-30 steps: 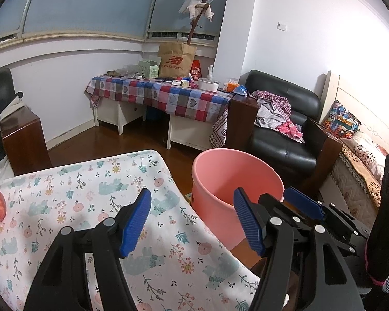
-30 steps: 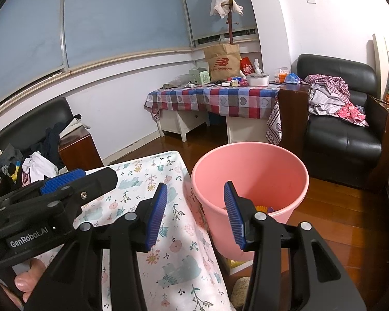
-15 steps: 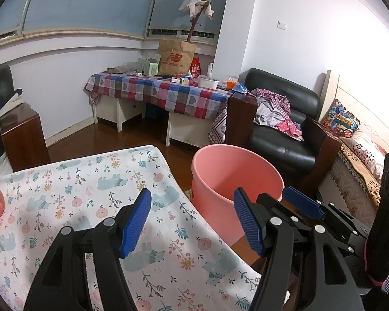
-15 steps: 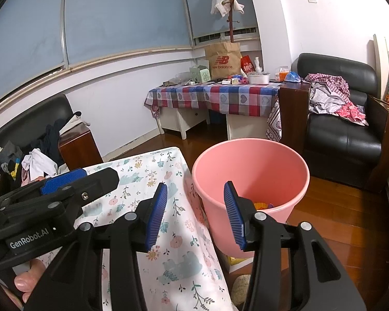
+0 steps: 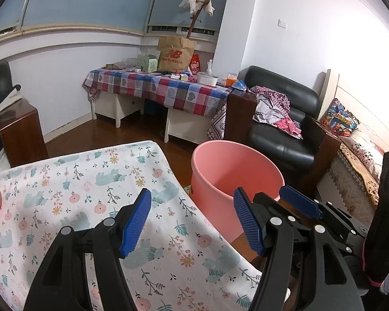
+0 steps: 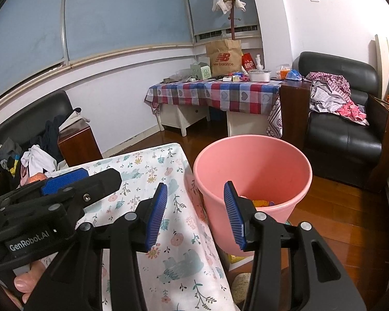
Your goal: Collect trash
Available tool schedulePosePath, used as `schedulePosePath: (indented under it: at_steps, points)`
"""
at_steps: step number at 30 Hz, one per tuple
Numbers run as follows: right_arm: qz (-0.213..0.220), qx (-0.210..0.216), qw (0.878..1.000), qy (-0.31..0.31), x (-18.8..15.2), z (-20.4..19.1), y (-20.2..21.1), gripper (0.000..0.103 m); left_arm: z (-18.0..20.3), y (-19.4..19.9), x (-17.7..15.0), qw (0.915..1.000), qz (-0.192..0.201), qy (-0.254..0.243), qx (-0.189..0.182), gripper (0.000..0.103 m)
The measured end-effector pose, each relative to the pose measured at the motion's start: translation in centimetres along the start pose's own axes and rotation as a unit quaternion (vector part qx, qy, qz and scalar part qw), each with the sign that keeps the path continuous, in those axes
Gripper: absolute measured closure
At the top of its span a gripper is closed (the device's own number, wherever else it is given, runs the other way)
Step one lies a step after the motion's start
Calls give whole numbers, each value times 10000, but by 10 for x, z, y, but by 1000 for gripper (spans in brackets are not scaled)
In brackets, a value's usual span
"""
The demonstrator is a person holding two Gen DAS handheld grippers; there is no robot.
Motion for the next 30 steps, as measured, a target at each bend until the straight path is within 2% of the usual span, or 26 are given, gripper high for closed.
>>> schedulePosePath:
  at_steps: [30]
  points:
    - [-39, -6, 10000, 16, -2, -3, -3, 57, -1, -6, -6, 10000, -26, -13, -2, 38]
Point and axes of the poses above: each gripper's, at about its wrist camera, not at the fingertips, and y roughly against the way its jaws point, z to its right, x to its top, the point moved 8 cm from there along -y, roughly the way its jaws point, and after that the axes turned 13 degrees about x, right-handed, at the moved point
